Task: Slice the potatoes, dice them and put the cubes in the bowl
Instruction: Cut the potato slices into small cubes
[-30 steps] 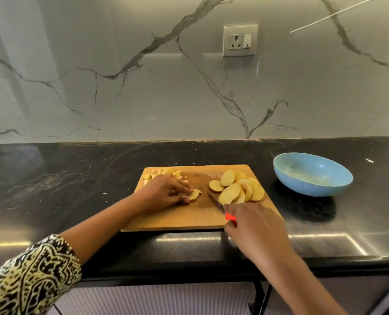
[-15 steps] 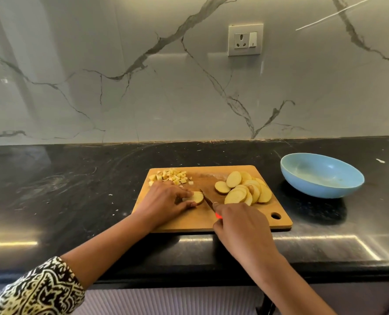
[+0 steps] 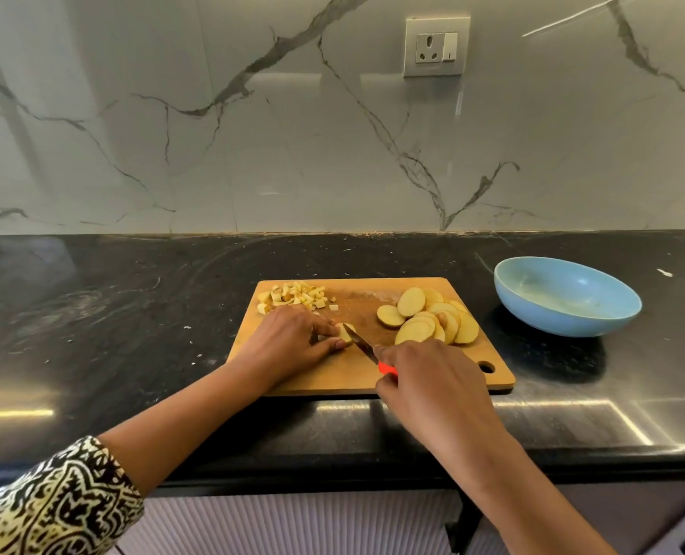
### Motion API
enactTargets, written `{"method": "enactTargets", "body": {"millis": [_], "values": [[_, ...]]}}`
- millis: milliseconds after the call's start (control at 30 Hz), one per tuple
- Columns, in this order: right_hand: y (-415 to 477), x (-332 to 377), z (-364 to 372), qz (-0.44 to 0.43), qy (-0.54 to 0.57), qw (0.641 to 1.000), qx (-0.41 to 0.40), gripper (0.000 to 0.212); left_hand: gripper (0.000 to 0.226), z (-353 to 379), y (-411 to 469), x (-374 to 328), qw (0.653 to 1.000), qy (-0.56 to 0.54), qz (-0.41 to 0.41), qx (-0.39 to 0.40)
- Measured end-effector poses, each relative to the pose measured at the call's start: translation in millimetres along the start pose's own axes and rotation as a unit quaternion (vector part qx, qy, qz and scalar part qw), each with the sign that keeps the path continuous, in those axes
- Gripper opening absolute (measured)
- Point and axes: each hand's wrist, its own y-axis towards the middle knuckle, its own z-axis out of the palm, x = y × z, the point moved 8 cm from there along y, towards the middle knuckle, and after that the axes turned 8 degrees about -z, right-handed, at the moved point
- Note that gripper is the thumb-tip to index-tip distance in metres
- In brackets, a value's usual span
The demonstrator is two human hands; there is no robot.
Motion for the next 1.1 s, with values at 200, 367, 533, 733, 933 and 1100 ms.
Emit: {"method": "enactTargets", "body": {"millis": [200,367,533,733,933,1100], "values": [[24.5,19.8,18.6,-0.009,-0.071,0.997,0.036,0.017,0.036,-1.7,0.2,-2.1,1.000,0.016,0.001,-0.010],[10.5,18.1,23.4,-0.029,-0.068,0.997,0.033,0.025,0.037,-1.8,-1.6,-2.5,1.000,0.006,0.000,-0.012],[-18.8,5.3,4.4,-0.029,-0.014,0.999,0.003,0.042,0.038,-2.0,-2.0,1.5,1.000,-0.009,-0.001,-0.004],[3.2,3.0,-3.4,-0.022,0.018,1.000,-0.006,0.043,0.038,-8.1,-3.0,10.1,1.000,-0.009,-0.010,-0.021],[14.9,11.5,15.5,-0.020,-0.010,1.000,0.003,0.031,0.034,-8.1,-1.3,9.9,0.999,-0.015,-0.004,-0.034],[23.7,18.5,28.7,-0.030,-0.035,0.999,-0.015,0.026,0.033,-9.1,-1.4,8.5,0.999,-0.010,0.001,-0.047]]}}
